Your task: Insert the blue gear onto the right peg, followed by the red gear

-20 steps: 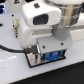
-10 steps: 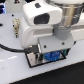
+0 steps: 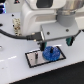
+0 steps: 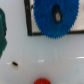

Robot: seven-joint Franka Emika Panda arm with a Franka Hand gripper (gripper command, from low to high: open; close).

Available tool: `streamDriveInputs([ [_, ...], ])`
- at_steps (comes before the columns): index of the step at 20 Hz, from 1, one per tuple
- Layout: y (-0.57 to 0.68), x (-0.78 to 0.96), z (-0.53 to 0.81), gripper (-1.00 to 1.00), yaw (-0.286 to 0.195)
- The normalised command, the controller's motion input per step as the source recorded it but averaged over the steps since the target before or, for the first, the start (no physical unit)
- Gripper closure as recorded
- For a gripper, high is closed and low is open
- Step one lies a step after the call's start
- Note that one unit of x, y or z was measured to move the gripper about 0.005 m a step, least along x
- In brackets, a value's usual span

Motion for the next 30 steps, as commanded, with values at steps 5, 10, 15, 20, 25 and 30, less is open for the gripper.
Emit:
streamDriveInputs([
  [5,0.23,-0.73,0.04,-1.00,0.000],
  [10,0.11,-0.72,0.00,-1.00,0.000],
  [15,0.10,-0.68,-0.06,-1.00,0.000],
  [20,0.04,-0.52,-0.26,-1.00,0.000],
  [25,0.01,-0.32,-0.31,-1.00,0.000],
  [30,0.00,-0.27,-0.34,-1.00,0.000],
])
